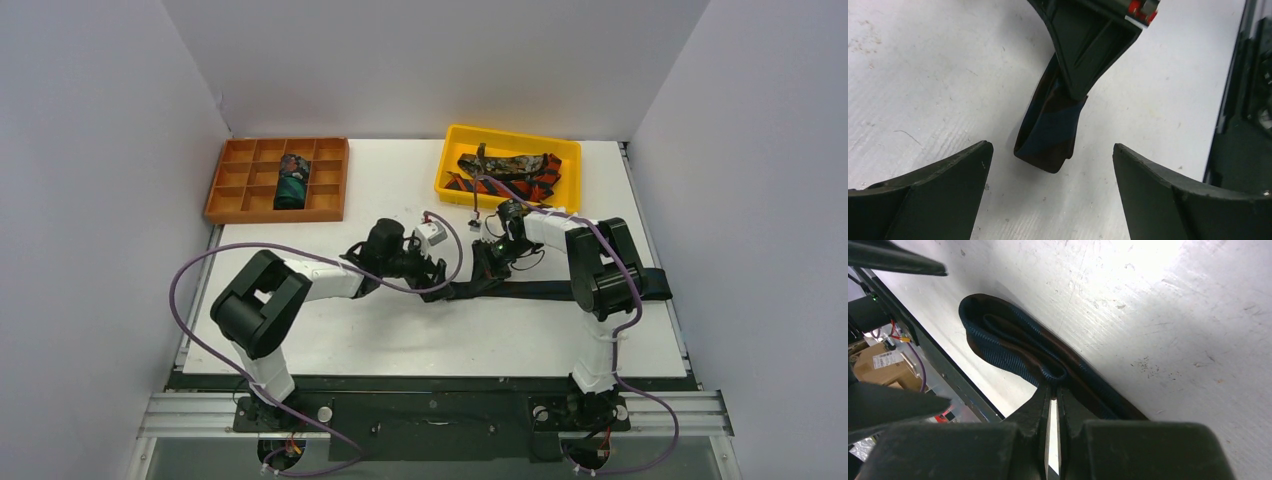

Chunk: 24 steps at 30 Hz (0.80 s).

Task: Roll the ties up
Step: Roll the tie at the center of the board.

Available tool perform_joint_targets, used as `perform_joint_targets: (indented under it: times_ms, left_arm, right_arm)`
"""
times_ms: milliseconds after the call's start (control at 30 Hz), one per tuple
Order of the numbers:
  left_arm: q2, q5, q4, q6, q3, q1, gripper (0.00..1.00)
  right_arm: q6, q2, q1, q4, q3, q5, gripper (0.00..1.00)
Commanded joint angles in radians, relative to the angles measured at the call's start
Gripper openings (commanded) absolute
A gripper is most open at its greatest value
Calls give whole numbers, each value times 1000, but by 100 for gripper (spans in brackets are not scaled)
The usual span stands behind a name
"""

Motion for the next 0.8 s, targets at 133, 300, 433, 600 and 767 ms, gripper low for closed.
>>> perform_joint_targets:
  times_ms: [133,300,433,600,767]
  left_arm:
    - [64,-25,3,299,8,-63,89]
    - [110,-15,-27,404,44,-108,89]
    - [153,-37,-57,459,66,-146,82]
    - [162,-43,-97,481,52,-149,59]
    - [128,-34,-144,501,5,-147,39]
  right_arm:
    - [-107,44,-8,-45,-16,101,0]
    - [-110,29,-5,-51,-16,86,0]
    - [-107,9,12,-55,-16,71,0]
    - [-100,-18,24,-64,-4,46,0]
    - [-112,-48,22,-105,37,23,0]
